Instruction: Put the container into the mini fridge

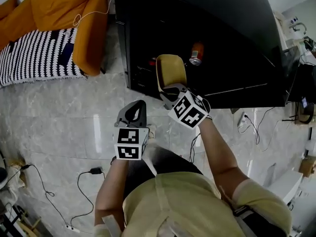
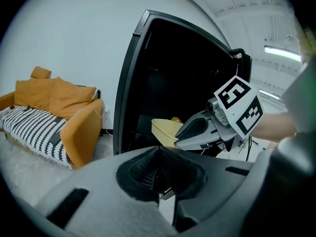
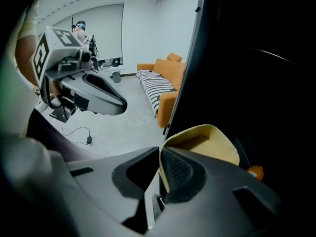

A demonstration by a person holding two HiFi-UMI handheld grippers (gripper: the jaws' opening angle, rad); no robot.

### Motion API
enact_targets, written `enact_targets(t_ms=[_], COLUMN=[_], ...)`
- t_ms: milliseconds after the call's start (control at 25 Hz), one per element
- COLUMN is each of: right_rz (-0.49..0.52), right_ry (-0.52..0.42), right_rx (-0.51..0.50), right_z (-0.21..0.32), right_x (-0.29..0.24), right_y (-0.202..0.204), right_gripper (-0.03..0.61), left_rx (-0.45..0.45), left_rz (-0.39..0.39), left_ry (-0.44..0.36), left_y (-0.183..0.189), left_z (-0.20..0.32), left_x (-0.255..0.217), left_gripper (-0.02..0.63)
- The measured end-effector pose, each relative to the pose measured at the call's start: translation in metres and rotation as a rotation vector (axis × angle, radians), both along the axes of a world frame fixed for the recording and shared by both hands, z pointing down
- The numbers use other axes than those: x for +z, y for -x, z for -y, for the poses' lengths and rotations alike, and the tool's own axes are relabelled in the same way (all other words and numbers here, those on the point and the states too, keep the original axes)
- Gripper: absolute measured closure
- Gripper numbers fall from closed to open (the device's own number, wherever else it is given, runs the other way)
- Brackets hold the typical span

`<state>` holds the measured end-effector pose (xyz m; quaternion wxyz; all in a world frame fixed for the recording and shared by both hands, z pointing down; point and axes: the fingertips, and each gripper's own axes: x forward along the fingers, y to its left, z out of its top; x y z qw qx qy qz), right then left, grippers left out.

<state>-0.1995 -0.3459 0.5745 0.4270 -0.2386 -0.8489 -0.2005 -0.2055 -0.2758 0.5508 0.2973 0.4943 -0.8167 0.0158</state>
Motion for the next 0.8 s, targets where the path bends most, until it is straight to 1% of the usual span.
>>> enact_targets(t_ms=[320,440,800], right_rz=[0.028,0.034,0.061], right_ry=[-0.020,-0.017,-0.046], right_rx=[0.036,0.064,0.099], right_z=[0.024,0.033,0.059], right_x=[0.010,0.018,0.027], right_y=[0.024,0.031,0.057], right_gripper=[0.535,0.535,0.535], left_rx=[-0.060,-0.075,-0.121], left_rz=[-0.001,0.005,0.021], left_ry=[-0.020,-0.021,-0.021], left_y=[0.013,0.019,0.032], left_z=[0.016,0.021,0.027], left_x=[0.006,0.007,0.012], left_gripper=[0.589,0.589,0.589])
